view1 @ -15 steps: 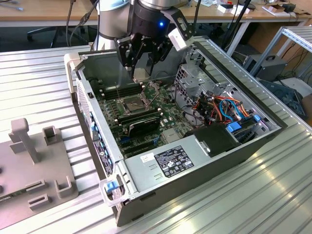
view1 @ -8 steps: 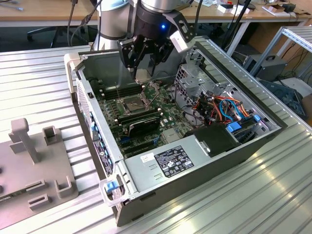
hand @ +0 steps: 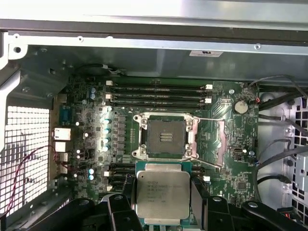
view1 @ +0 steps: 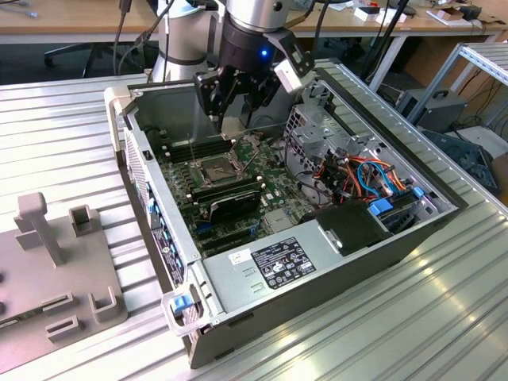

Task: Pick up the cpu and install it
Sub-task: 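Pick up the cpu and move it towards the insertion slot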

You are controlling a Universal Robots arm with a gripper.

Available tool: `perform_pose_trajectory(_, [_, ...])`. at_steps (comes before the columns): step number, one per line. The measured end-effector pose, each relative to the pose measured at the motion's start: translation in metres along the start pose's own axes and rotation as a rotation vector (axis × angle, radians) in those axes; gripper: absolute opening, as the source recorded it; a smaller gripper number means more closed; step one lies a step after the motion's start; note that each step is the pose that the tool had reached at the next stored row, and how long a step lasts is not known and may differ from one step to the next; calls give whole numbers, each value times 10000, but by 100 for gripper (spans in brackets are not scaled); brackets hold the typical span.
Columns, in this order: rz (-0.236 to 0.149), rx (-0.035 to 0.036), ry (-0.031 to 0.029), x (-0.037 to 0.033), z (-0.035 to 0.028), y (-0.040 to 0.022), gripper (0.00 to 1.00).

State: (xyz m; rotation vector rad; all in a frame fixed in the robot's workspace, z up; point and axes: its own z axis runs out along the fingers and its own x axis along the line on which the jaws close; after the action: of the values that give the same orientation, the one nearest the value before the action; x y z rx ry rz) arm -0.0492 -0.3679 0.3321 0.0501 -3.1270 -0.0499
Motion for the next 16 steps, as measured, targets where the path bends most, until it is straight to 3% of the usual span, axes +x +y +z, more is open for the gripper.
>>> perform_pose_trajectory(8, [-1,-3,-1,-1,16,10,55])
perform_pose_trajectory(13, [0,-2,-1,-4,84,9,55])
perform_pose_trajectory(16, [-1,-1,-1,-11,150,46,55])
